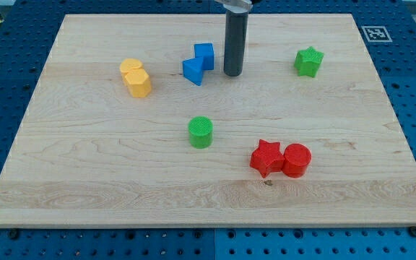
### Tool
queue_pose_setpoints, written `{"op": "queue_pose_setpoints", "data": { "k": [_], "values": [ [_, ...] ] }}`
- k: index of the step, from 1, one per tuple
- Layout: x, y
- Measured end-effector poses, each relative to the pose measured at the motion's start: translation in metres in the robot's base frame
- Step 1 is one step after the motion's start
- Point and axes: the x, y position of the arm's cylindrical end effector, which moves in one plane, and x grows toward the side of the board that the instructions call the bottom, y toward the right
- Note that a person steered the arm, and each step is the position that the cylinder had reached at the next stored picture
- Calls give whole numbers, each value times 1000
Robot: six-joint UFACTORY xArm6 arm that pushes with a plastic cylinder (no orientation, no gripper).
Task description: Push the green star into the green circle
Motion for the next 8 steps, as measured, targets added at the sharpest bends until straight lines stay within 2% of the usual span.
{"op": "queue_pose_setpoints", "data": {
  "k": [1,2,3,5,7,8],
  "values": [
    [-37,0],
    [-69,33],
    [-73,108],
    [-49,122],
    [-29,187],
    [-15,187]
  ]
}}
